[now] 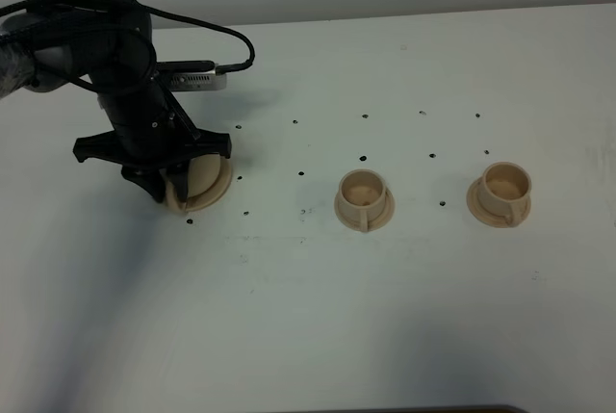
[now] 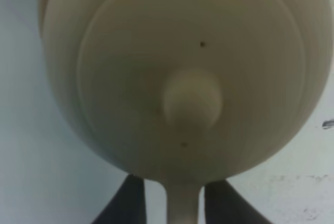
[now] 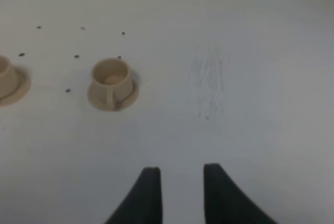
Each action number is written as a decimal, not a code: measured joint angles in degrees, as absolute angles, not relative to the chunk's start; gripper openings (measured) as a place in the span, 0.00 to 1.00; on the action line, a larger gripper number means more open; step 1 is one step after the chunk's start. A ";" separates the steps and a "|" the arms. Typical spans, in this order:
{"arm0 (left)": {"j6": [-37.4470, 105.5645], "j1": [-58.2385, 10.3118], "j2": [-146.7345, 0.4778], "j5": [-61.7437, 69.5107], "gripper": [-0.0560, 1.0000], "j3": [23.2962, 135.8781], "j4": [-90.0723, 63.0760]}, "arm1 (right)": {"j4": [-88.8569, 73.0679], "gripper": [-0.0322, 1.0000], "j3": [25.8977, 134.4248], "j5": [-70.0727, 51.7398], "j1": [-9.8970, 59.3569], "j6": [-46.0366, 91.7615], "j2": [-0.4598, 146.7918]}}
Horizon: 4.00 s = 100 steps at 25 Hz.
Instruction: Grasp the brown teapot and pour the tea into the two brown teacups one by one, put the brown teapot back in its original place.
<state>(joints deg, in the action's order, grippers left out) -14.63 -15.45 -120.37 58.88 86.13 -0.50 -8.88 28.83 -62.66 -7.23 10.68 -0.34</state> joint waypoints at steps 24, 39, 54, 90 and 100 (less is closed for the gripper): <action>-8.64 -15.50 -117.44 55.75 0.18 86.13 1.32 | -8.88 0.22 28.83 -62.66 -7.23 10.68 -0.34; 13.33 -19.96 -112.52 55.77 0.18 89.23 -2.02 | -8.88 0.22 28.83 -62.66 -7.23 10.64 -0.34; 27.29 -31.98 -118.63 55.68 0.18 103.44 -6.77 | -8.88 0.22 28.83 -62.66 -7.23 10.64 -0.34; 53.83 -46.16 -136.32 51.59 0.18 122.41 15.51 | -8.88 0.22 28.83 -62.66 -7.23 10.40 -0.34; 53.29 -48.53 -139.16 51.08 0.18 122.41 21.39 | -8.88 0.22 28.78 -62.72 -7.58 10.37 -0.34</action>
